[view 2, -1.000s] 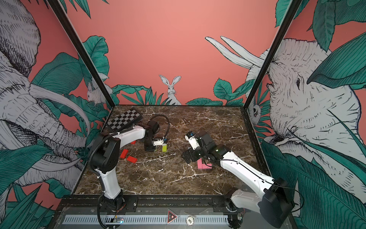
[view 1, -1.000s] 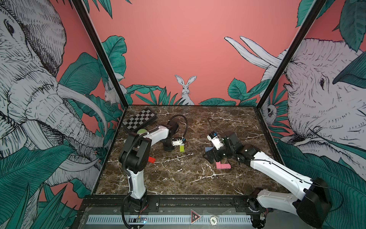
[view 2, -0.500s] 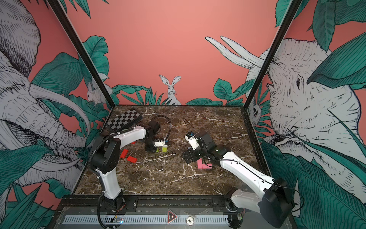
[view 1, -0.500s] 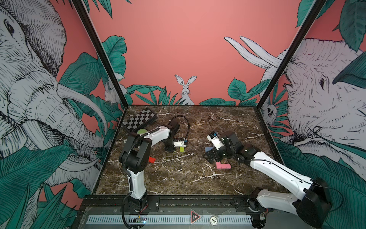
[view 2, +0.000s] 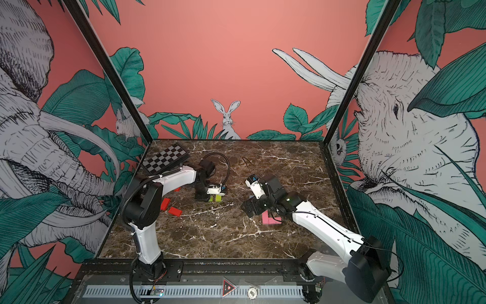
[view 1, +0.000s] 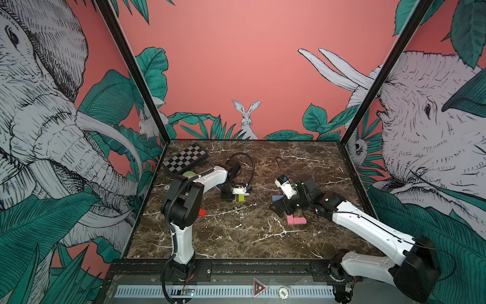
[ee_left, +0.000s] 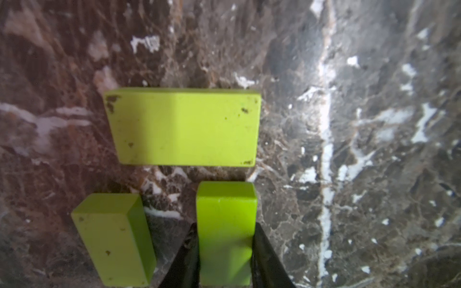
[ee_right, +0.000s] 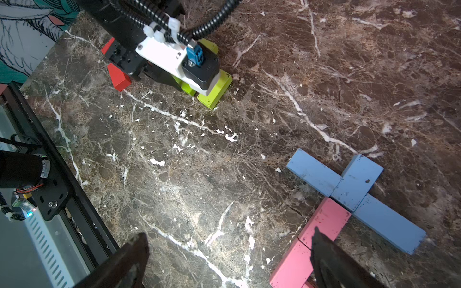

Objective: Assemble the letter t with building blocks
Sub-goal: Assemble the building block at the center of the board.

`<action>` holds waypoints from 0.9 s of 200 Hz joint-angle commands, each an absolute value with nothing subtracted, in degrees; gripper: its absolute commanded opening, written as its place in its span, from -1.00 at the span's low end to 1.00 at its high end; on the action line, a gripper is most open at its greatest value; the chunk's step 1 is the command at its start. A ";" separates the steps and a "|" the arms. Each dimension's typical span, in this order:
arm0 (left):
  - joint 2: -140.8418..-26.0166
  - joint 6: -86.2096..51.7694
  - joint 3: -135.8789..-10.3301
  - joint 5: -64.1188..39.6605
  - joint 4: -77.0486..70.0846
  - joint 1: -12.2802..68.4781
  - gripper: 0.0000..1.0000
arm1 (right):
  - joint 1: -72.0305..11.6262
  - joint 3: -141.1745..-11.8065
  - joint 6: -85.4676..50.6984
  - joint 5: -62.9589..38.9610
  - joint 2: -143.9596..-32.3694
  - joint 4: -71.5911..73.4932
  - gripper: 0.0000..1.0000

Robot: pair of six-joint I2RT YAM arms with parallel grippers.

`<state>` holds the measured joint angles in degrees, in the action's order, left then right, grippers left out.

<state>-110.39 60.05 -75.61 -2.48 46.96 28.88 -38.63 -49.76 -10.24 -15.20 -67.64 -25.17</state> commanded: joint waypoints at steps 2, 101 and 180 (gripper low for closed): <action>-111.61 61.62 -76.81 -3.39 48.78 29.41 -0.47 | -38.59 -48.69 -9.85 -14.49 -67.41 -25.49 0.97; -112.70 61.71 -78.02 -2.83 49.00 29.76 -0.41 | -38.58 -47.81 -9.76 -13.93 -66.62 -25.75 0.97; -113.38 62.13 -78.02 -2.77 49.04 30.15 -0.32 | -38.58 -47.71 -9.76 -13.48 -66.42 -26.14 0.97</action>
